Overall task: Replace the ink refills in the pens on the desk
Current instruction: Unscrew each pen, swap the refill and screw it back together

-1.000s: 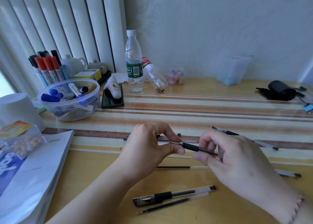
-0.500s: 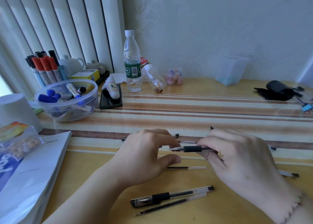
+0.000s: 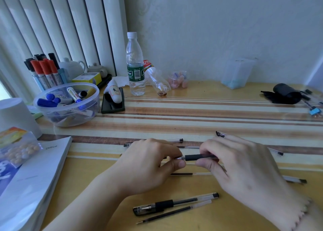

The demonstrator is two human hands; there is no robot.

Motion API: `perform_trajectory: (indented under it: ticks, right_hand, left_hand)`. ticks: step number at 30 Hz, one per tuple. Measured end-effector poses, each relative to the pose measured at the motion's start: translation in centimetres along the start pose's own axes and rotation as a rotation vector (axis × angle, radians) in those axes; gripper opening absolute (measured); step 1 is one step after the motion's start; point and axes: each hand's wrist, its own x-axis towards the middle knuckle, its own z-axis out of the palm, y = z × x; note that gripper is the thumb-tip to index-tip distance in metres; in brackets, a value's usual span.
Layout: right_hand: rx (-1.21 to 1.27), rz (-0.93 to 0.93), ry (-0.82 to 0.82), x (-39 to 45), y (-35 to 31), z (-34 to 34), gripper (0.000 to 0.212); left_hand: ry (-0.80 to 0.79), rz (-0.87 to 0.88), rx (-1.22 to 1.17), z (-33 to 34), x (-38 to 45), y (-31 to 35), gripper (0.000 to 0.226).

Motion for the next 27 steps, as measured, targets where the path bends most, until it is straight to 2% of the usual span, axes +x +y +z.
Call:
perform_trajectory:
  ticks: [4,10,13,15,16,18,21,23,27]
  right_hand:
    - [-0.002,-0.010,0.001,-0.2,-0.2,0.2,0.032]
    - [0.024,0.013,0.010,-0.4,-0.7,0.9,0.037]
    - [0.103,0.047,0.042,0.0,-0.5,0.7,0.034]
    - [0.138,0.092,0.038,0.2,0.0,0.4,0.033]
    - [0.150,0.110,0.035,0.3,0.3,0.4,0.032]
    - [0.191,0.145,0.032,0.2,0.9,0.3,0.027]
    - [0.221,0.189,0.032,0.1,1.2,0.4,0.027]
    - [0.226,0.193,0.030,0.2,1.2,0.4,0.026]
    - [0.225,0.199,0.051,0.1,1.3,0.4,0.014]
  left_hand:
    - [0.015,0.069,0.084,0.3,-0.2,0.2,0.033]
    - [0.052,0.116,0.115,0.0,-0.3,0.4,0.030]
    - [0.102,0.053,-0.006,-0.4,-0.3,0.8,0.021]
    - [0.077,-0.044,-0.155,-0.5,-0.3,0.6,0.010]
    - [0.035,-0.106,-0.264,-0.6,-0.2,0.4,0.016]
    - [-0.067,-0.168,-0.402,-0.8,-0.4,-0.3,0.042]
    - [-0.093,-0.134,-0.251,-0.8,-0.5,-1.0,0.069]
    - [-0.028,-0.136,-0.263,-0.5,-0.2,-1.1,0.073]
    - [0.103,-0.297,-0.499,-0.2,0.3,-1.4,0.055]
